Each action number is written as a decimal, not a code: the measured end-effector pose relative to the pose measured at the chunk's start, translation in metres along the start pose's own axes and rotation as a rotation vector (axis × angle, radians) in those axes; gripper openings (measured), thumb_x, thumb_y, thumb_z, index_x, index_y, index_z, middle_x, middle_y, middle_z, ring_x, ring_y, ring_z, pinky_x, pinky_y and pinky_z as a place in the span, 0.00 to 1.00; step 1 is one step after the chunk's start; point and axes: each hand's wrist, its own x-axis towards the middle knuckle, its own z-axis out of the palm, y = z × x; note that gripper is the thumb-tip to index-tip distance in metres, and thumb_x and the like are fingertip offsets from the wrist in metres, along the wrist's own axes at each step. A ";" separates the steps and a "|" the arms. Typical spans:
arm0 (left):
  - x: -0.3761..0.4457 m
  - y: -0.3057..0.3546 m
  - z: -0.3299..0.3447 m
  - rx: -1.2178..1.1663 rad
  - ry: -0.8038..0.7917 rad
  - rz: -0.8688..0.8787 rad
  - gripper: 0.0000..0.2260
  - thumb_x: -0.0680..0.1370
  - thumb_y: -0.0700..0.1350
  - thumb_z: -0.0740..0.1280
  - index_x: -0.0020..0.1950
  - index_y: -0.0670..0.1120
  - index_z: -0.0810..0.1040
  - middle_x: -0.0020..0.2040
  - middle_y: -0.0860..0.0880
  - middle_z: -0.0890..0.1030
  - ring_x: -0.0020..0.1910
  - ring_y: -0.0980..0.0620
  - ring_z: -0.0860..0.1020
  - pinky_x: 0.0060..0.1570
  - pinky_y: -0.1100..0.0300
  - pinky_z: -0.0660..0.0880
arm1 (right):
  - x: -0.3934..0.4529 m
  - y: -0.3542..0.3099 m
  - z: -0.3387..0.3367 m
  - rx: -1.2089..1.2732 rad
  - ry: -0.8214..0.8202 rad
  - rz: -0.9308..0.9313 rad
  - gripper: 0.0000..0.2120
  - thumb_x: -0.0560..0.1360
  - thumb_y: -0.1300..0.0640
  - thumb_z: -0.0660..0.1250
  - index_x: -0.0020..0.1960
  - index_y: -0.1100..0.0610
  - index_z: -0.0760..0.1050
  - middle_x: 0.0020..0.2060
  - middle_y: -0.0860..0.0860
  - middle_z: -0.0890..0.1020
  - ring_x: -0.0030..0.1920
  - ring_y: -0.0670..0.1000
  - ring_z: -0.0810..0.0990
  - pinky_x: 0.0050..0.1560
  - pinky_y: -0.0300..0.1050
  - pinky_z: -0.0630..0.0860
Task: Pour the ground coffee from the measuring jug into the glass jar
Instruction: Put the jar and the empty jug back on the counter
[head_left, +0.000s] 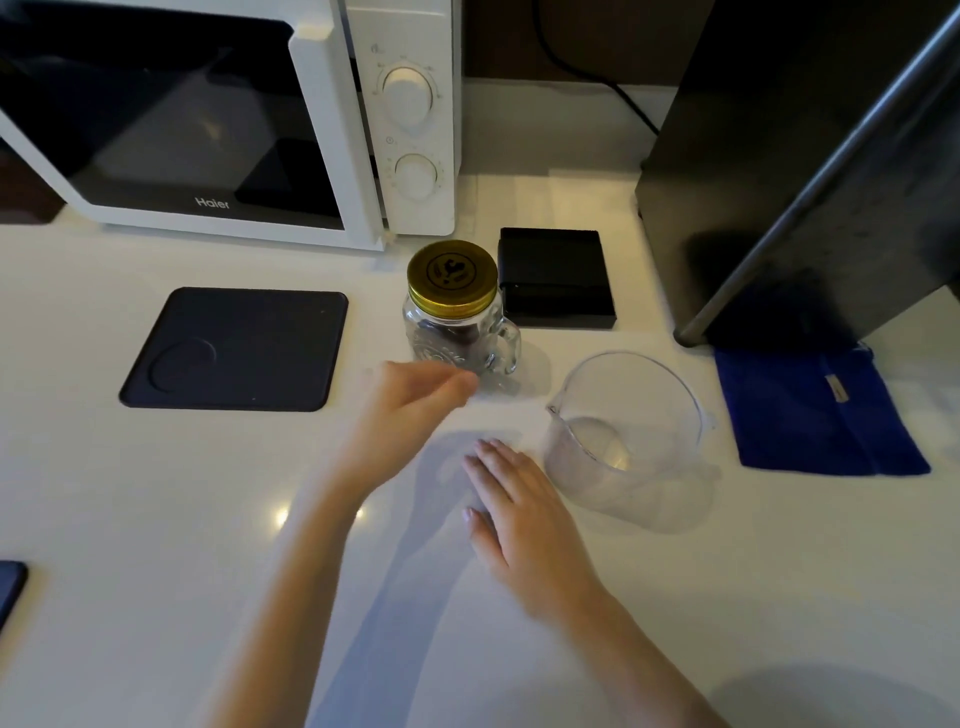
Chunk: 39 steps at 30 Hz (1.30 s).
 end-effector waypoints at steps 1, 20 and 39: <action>0.002 -0.004 -0.006 0.055 0.130 0.046 0.07 0.74 0.47 0.68 0.46 0.46 0.82 0.38 0.57 0.81 0.39 0.65 0.77 0.40 0.74 0.71 | 0.000 0.000 0.000 -0.002 0.001 0.001 0.21 0.76 0.53 0.56 0.66 0.62 0.70 0.66 0.57 0.73 0.67 0.54 0.66 0.67 0.48 0.60; 0.041 -0.044 0.035 -0.057 0.380 0.101 0.37 0.65 0.49 0.76 0.70 0.51 0.63 0.58 0.58 0.72 0.56 0.63 0.70 0.52 0.76 0.65 | -0.001 -0.003 -0.003 -0.016 -0.024 0.020 0.21 0.76 0.54 0.54 0.65 0.62 0.69 0.65 0.57 0.73 0.67 0.54 0.66 0.68 0.47 0.58; 0.039 -0.042 0.042 -0.009 0.420 0.139 0.36 0.67 0.48 0.75 0.70 0.47 0.61 0.62 0.53 0.73 0.57 0.69 0.68 0.52 0.79 0.63 | 0.000 -0.002 -0.002 -0.019 -0.028 0.025 0.22 0.76 0.53 0.53 0.65 0.62 0.70 0.65 0.57 0.74 0.67 0.54 0.67 0.68 0.45 0.57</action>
